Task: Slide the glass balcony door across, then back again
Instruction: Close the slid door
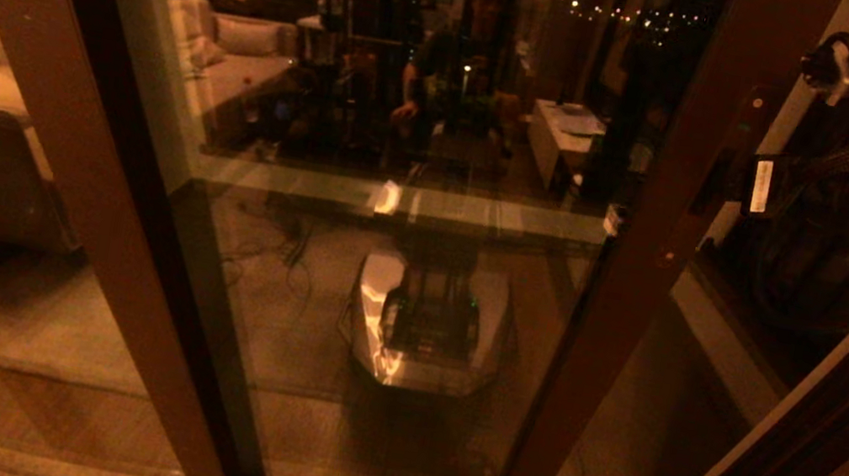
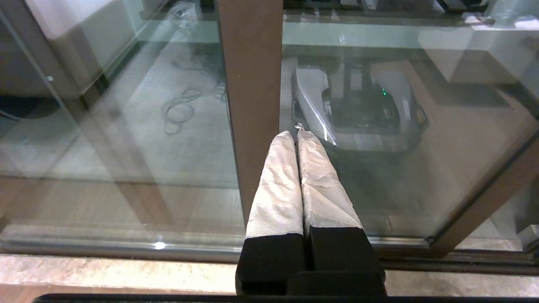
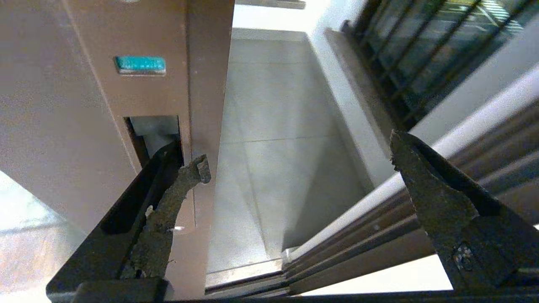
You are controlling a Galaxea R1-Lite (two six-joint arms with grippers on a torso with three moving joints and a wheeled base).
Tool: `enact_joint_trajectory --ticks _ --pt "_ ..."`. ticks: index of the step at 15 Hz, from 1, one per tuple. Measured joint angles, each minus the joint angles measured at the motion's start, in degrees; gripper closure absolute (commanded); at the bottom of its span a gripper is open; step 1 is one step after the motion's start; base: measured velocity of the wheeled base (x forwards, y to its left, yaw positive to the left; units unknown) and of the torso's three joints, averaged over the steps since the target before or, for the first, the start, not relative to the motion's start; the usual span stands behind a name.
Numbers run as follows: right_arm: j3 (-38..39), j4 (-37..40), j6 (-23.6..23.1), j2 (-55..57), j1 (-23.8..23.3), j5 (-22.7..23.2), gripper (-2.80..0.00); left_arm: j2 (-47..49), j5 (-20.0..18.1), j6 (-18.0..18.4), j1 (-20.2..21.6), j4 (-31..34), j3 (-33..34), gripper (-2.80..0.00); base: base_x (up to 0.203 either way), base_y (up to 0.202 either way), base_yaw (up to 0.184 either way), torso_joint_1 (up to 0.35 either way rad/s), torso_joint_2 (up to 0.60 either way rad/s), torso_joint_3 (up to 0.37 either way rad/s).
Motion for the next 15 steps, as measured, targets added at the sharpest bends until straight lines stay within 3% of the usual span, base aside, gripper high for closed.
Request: enact_joint_trajectory --ticks 15 --pt "3.95 -2.28 -1.44 -2.02 -6.63 0.85 -2.8 0.0 0.0 -0.02 0.0 -0.02 0.0 0.0 0.0 0.0 0.0 0.0 0.0 0.0"
